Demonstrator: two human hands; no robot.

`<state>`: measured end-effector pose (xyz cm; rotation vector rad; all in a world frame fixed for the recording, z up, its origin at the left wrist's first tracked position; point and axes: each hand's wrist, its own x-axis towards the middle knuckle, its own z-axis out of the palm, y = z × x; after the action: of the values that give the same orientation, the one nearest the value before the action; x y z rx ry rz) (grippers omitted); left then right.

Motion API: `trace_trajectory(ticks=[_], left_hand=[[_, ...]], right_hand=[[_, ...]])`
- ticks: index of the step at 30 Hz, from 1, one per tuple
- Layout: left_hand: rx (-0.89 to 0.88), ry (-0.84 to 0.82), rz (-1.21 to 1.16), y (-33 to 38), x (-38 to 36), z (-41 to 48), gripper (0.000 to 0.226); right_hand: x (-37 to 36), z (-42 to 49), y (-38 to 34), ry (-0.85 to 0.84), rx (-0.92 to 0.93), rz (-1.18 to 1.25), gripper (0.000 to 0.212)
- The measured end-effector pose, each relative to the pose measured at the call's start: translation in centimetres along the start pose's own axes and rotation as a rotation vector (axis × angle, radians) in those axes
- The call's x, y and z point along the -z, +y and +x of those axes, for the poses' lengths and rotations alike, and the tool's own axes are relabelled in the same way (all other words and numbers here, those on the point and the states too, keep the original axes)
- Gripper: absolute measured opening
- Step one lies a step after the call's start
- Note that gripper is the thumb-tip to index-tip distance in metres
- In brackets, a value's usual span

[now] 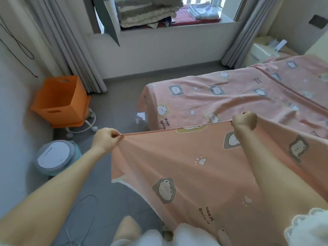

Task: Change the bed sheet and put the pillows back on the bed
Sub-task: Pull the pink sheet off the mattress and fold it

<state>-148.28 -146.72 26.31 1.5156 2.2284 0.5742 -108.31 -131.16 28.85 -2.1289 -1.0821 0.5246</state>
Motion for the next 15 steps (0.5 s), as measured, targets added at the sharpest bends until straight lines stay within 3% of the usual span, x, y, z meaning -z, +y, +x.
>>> trace_trajectory(ticks=[5,15], left_hand=[[0.024,-0.034,-0.045,-2.8,-0.4,10.3,0.013],[0.014,-0.205,-0.237,-8.3,4.5,36.2,0.011]], right_hand=[[-7.4,3.3,-5.6,0.033,-0.046,-0.064,0.008],[-22.3,8.2,-19.5,0.117,-0.163,-0.064,0.027]])
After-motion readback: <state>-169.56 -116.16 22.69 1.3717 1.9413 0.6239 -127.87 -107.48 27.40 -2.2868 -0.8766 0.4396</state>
